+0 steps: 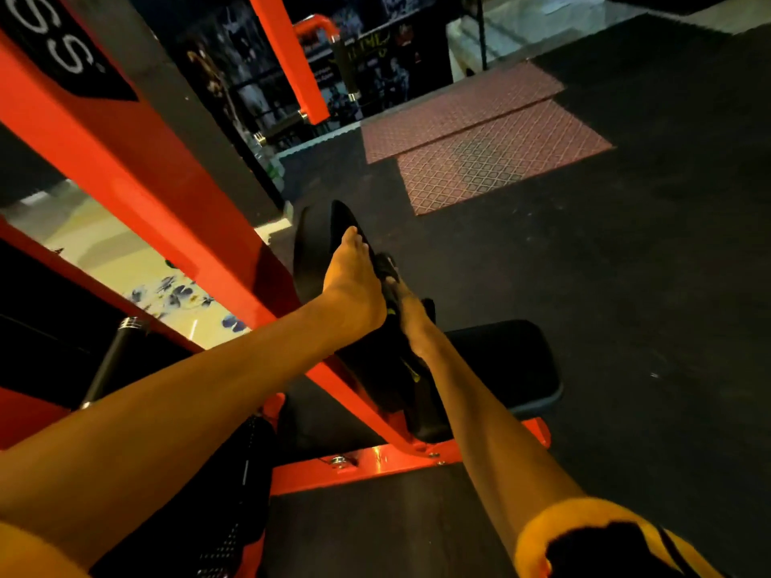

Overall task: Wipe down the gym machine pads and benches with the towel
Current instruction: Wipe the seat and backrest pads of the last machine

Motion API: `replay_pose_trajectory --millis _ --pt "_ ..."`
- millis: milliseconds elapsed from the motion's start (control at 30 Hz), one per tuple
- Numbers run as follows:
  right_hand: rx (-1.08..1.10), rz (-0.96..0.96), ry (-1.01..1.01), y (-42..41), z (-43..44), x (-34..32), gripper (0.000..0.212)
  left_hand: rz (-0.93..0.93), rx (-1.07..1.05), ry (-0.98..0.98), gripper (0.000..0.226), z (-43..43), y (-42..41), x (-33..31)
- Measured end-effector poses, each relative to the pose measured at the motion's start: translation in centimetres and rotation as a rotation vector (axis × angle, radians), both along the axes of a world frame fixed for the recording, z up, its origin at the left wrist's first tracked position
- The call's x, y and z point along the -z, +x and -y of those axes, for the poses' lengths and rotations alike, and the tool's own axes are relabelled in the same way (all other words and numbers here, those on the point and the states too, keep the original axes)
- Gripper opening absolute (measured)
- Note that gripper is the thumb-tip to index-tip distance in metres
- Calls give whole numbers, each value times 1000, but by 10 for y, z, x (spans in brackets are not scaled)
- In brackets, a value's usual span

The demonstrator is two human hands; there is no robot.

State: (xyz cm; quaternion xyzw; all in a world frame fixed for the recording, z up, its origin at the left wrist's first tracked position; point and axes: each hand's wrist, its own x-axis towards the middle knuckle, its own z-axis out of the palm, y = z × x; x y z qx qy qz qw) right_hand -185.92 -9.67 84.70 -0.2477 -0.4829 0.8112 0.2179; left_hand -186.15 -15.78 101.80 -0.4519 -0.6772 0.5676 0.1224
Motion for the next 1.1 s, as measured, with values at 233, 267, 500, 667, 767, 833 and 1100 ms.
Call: replay_pose_trajectory --millis 233,267,500,667,767,833,1100 --pt "18 -34 146 27 36 51 72 -29 -71 -55 76 -11 -2 9" --pt "14 -8 150 22 31 63 64 -32 -78 -59 74 -12 -2 10" --pt "-96 122 98 -36 -37 47 62 -69 -120 -46 73 -18 -1 17" --pt "53 -109 242 -1 4 35 50 -80 -124 -33 76 -25 -3 27" --pt "37 -50 225 -3 4 79 58 -77 -112 -42 75 -29 -5 33" --pt "36 31 179 -15 -14 93 57 -69 -124 -56 75 -31 -8 37" --pt "-82 30 51 -77 -77 47 23 -47 -156 -38 79 -33 -13 45"
